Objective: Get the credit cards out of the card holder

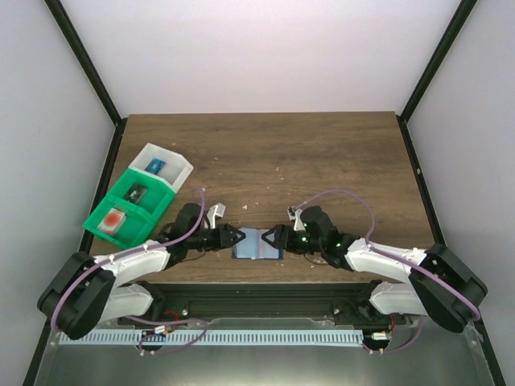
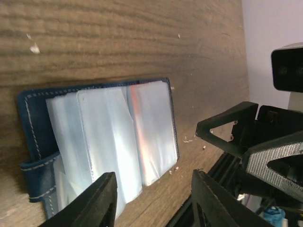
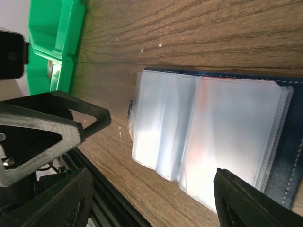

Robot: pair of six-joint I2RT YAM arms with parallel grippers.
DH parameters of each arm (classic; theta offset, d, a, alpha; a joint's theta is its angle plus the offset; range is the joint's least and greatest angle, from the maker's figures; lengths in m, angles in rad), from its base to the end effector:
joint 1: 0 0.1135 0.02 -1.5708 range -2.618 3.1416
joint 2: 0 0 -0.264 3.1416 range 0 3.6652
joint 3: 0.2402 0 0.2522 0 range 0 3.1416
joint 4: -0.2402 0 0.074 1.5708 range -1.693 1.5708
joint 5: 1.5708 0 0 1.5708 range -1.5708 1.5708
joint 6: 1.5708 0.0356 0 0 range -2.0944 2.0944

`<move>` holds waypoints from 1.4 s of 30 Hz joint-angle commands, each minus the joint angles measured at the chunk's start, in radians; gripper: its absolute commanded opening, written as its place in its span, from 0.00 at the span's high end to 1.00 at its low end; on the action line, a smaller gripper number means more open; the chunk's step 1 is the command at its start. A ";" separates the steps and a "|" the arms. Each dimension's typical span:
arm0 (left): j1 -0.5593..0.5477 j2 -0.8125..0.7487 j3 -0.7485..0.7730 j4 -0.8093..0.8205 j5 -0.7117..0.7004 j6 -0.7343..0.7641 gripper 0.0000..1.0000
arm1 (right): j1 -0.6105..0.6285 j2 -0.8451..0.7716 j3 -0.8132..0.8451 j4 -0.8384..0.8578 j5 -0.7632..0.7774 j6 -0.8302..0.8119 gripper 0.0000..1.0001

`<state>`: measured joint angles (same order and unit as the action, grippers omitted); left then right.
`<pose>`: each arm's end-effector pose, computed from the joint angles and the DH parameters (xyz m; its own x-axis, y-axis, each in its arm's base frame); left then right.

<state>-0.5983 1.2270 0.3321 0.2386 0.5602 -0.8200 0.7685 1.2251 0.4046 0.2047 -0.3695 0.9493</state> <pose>0.1658 -0.1359 0.1449 -0.9472 -0.1040 -0.3034 0.1942 0.5671 -0.8004 0.1557 0.1684 0.1617 -0.9411 0.1447 -0.3057 -0.1632 0.5975 0.7851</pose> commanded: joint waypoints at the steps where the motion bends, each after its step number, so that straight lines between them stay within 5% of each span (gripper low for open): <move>1: -0.004 -0.037 0.041 -0.129 -0.092 0.046 0.53 | -0.004 -0.004 0.023 -0.050 0.067 -0.009 0.29; 13: -0.004 0.116 0.035 -0.083 -0.106 0.100 0.50 | -0.005 0.065 0.066 -0.062 0.081 -0.014 0.28; 23: -0.004 0.164 0.016 -0.039 -0.095 0.108 0.67 | -0.005 0.160 0.083 -0.028 0.072 -0.032 0.29; 42: -0.005 0.084 -0.092 0.102 0.006 -0.032 0.72 | -0.005 0.004 0.072 -0.155 0.186 -0.064 0.29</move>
<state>-0.5995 1.3373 0.2619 0.2981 0.5346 -0.8192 0.7681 1.2751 0.4652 0.0875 -0.2527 0.9051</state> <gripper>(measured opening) 0.286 0.710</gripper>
